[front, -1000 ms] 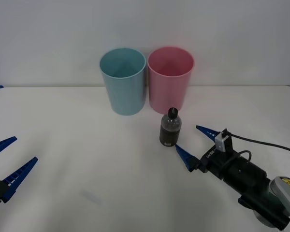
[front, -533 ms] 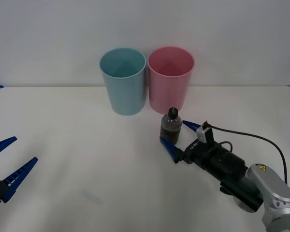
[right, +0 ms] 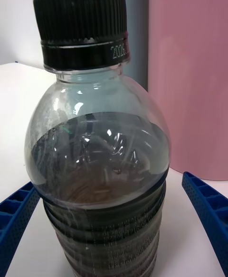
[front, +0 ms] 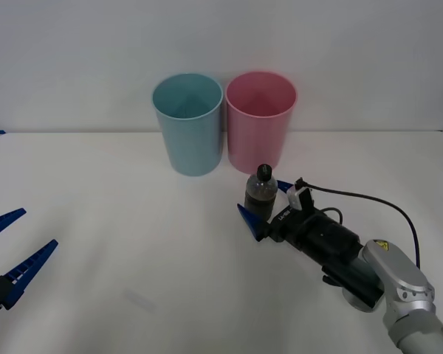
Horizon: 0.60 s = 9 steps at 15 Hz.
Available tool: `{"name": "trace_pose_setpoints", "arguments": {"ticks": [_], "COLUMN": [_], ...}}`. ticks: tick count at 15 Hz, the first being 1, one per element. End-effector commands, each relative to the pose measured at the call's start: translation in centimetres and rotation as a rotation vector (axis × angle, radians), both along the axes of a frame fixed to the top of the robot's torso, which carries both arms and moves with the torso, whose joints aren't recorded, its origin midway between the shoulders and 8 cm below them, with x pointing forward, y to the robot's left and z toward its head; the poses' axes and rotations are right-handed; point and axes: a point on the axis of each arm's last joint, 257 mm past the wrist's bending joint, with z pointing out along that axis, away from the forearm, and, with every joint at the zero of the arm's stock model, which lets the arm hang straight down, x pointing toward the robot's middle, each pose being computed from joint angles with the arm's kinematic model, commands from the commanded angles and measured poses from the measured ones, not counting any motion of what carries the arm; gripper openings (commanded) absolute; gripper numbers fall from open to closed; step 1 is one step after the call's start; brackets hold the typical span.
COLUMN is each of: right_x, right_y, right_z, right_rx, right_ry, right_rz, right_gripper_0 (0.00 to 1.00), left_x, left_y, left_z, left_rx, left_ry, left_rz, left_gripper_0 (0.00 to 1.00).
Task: Grasp the object on the table and drop it into the matching bin: aluminum can to the light blue bin, PET bottle to the pink bin.
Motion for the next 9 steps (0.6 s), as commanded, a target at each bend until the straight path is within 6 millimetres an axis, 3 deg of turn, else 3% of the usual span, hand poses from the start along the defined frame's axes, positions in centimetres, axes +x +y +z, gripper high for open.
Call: {"name": "trace_pose_setpoints", "arguments": {"ticks": [1, 2, 3, 9], "right_x": [0.13, 0.07, 0.06, 0.25], "right_y": [0.01, 0.14, 0.18, 0.67], "right_z": [-0.09, -0.12, -0.06, 0.49], "right_rx": [-0.011, -0.012, -0.008, -0.001], "right_ry": [-0.004, -0.005, -0.004, -0.012], "right_rz": [-0.005, -0.003, -0.002, 0.006], "right_gripper_0": [1.0, 0.48, 0.02, 0.0], "left_x": [0.0, 0.0, 0.0, 0.0], "left_y": [0.0, 0.0, 0.0, 0.0], "left_z": [0.0, 0.0, 0.0, 0.0], "left_rx": [0.0, 0.0, 0.0, 0.0], "left_ry": [0.0, 0.0, 0.0, 0.0], "left_rz": [0.0, 0.0, 0.0, 0.0], "left_gripper_0": [1.0, 1.0, 1.0, 1.0]}}
